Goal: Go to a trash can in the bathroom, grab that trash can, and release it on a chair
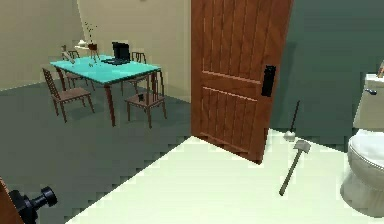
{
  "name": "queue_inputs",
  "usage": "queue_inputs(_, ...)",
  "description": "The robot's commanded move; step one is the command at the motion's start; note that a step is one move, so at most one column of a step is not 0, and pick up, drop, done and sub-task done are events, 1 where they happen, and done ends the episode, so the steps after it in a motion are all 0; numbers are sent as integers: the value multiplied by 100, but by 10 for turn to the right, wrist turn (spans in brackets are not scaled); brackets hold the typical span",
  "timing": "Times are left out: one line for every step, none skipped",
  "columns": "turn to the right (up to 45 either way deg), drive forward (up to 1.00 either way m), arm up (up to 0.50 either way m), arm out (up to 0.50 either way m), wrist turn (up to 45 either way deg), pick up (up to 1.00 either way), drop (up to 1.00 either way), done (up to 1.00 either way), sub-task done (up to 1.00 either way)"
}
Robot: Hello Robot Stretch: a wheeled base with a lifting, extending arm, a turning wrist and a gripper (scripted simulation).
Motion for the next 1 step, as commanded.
queue_inputs(0,0,0,0,120,0,0,0,0)
